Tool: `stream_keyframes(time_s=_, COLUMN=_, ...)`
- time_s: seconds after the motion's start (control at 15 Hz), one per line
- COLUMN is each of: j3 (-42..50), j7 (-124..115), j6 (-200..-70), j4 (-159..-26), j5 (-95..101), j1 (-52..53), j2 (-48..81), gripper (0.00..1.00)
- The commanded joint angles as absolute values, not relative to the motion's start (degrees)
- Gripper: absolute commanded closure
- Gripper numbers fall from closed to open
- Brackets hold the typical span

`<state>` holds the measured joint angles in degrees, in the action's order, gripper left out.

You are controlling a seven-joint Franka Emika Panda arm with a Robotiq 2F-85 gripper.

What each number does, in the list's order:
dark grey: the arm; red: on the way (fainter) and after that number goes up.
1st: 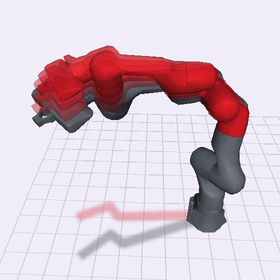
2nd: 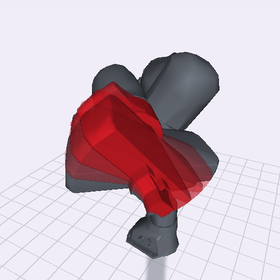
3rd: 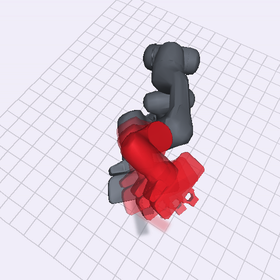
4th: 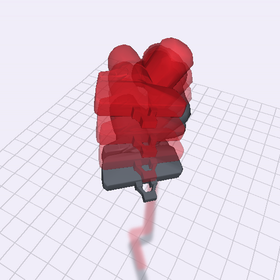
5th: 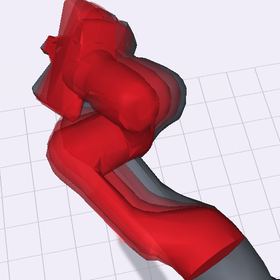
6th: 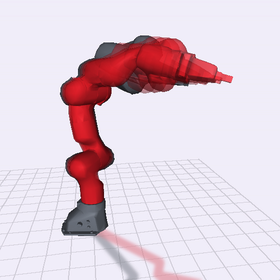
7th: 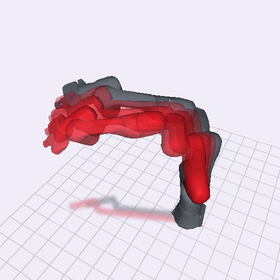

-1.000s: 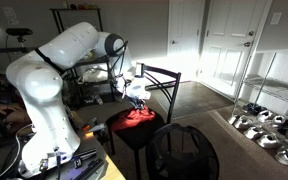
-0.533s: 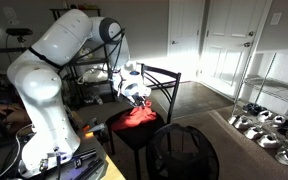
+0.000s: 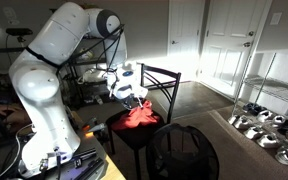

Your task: Put the red cloth in the laundry basket

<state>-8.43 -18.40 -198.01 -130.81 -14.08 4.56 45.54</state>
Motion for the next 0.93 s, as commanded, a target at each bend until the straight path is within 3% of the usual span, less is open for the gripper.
stream_keyframes(time_s=0.0, j3=-11.39, j7=-18.59, j6=-197.90, j4=-131.43, j5=-13.15, j1=0.54, j2=42.87, gripper=0.94)
stream_keyframes(time_s=0.47, j3=-14.37, j7=-17.90, j6=-197.87, j4=-128.76, j5=-10.09, j1=-7.82, j2=39.47, gripper=0.94)
stream_keyframes(time_s=0.87, j3=-23.45, j7=-18.65, j6=-197.89, j4=-128.96, j5=-2.11, j1=-21.73, j2=39.46, gripper=0.94)
